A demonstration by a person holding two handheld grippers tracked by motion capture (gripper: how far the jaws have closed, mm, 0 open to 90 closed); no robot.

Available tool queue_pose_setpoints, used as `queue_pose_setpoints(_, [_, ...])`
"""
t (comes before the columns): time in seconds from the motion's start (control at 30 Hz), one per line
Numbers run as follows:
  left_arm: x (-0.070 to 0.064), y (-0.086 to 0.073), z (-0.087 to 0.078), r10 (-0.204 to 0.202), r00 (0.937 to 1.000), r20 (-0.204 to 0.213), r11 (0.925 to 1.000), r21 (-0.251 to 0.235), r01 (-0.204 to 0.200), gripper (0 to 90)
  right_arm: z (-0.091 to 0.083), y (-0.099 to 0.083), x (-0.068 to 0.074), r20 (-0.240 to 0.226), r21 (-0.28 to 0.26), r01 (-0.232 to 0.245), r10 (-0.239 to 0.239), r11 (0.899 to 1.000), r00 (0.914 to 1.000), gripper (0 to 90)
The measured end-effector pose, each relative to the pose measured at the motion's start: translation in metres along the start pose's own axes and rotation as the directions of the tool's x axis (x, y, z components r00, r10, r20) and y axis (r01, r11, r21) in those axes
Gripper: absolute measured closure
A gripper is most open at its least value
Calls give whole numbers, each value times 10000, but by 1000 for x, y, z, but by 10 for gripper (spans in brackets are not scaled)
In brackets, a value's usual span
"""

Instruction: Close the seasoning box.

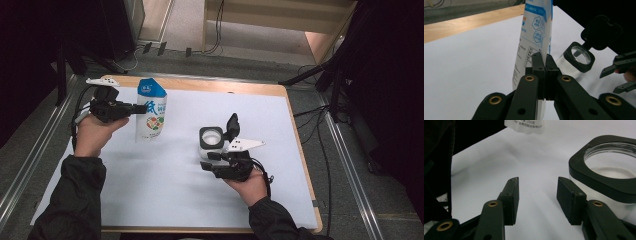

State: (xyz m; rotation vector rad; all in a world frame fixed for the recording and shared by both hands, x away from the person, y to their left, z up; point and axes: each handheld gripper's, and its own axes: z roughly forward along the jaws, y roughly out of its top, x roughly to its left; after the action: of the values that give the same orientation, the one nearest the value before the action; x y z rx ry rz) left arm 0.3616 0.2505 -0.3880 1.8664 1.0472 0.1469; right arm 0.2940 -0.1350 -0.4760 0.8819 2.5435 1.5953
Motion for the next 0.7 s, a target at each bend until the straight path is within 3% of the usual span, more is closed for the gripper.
queue_pose_setpoints(0.47, [32,-4,25,-382,9977,-560,9992,-147,375,900,-14,-7,-9,547,-193,-304,315,9993,9980,535])
queue_pose_setpoints(0.7, [44,-11,37,4,9957,-928,9998,203,15,900,-20,-9,-10,716,-309,-374,395,9988,9966,535])
